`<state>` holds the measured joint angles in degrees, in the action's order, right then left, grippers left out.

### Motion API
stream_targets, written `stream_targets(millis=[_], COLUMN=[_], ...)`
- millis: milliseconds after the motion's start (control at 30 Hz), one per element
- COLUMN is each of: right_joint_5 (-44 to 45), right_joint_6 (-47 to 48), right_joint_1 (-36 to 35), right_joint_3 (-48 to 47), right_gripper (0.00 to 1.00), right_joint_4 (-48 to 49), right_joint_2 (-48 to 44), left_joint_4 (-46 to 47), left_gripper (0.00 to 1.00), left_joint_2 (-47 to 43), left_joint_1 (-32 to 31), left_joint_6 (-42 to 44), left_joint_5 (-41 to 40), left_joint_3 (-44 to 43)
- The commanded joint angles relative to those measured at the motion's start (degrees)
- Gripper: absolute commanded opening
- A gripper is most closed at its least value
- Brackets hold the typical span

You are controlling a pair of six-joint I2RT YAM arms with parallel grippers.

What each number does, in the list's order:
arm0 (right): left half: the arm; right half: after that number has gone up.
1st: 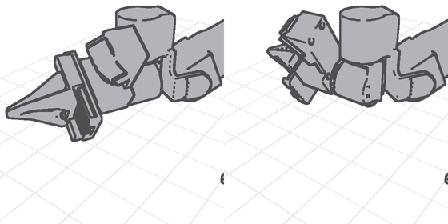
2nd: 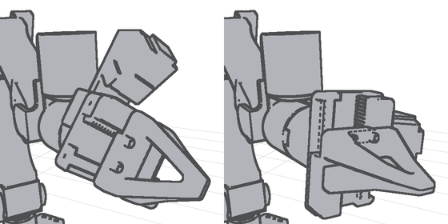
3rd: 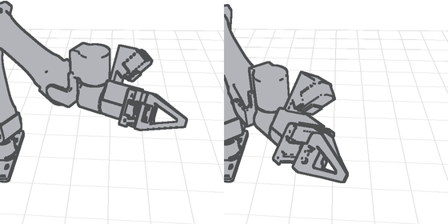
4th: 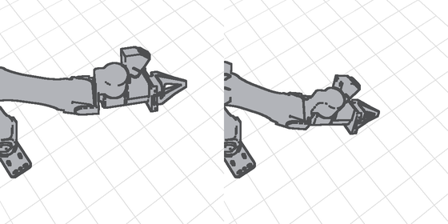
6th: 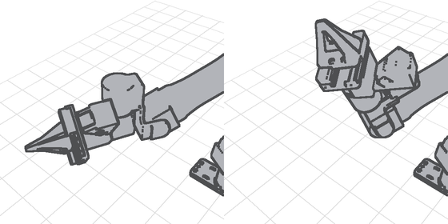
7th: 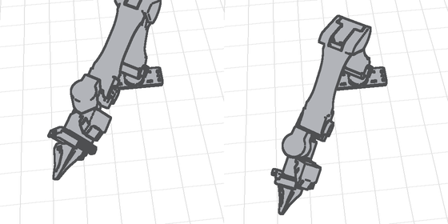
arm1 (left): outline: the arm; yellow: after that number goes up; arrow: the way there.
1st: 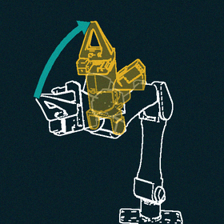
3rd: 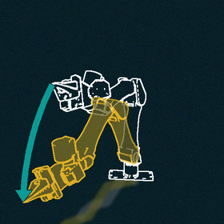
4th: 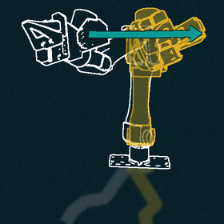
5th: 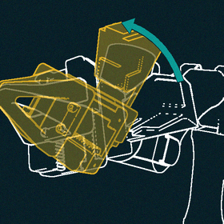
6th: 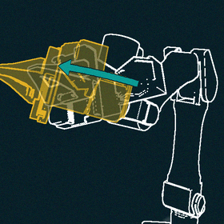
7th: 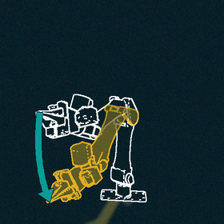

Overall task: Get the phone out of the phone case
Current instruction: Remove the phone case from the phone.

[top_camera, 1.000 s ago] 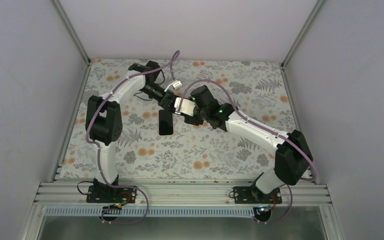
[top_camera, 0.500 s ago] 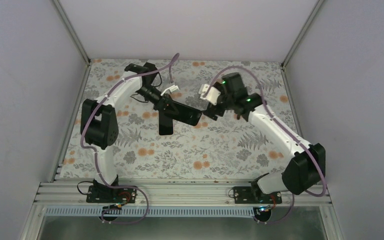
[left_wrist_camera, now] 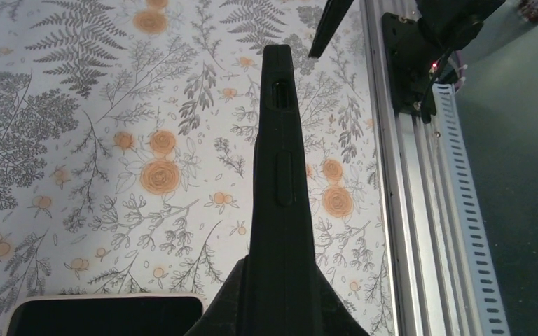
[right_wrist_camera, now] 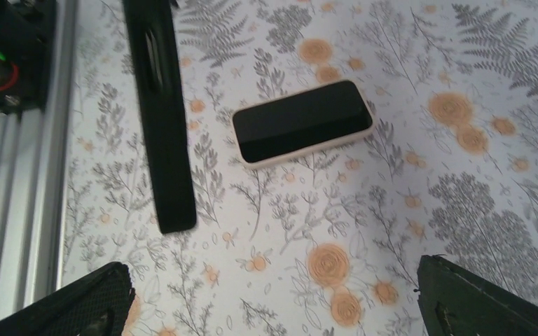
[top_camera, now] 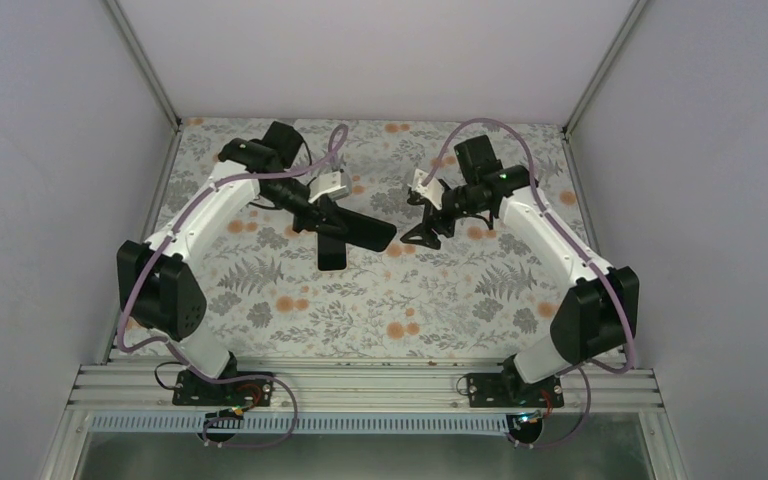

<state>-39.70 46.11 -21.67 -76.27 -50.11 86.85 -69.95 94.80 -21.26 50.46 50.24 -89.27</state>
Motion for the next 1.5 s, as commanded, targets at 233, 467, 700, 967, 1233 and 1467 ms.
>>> stream_targets(millis=[233, 467, 700, 967, 1233, 1467], right_joint_5=[-7.3, -5.06, -4.55, -2.78, -1.4, 0.24], right_joint_6=[-0.55, -1.41, -0.76, -1.75, 0.86, 3.74], right_joint_1=[-0.04, 0.52, 1.34, 1.43, 2.64, 5.4], right_joint_3=[-4.71, -4.25, -4.85, -5.59, -11.49, -22.26], right_gripper=[1.0, 1.0, 1.0, 0.98, 0.98, 0.98], right_joint_4=[-1.26, 0.95, 1.44, 3.44, 0.21, -4.94], right_joint_2=[3.41, 3.33, 4.96, 6.78, 10.72, 17.71], left_joint_4=[5.79, 4.29, 3.61, 2.74, -2.23, -6.81], left_gripper=[0.02, 0.02, 0.02, 0.02, 0.02, 0.02], left_joint_2=[-1.93, -2.44, -3.85, -4.23, -4.58, -9.36], left_joint_1=[-1.71, -1.84, -2.29, -3.6, -6.18, -8.31], left_joint_6=[-1.86, -1.23, -0.71, -0.69, 1.76, 2.04], left_joint_5=[0.39, 1.09, 1.0, 1.7, 0.46, -1.76], left_joint_3=[0.53, 0.14, 0.55, 0.35, 0.6, 0.31])
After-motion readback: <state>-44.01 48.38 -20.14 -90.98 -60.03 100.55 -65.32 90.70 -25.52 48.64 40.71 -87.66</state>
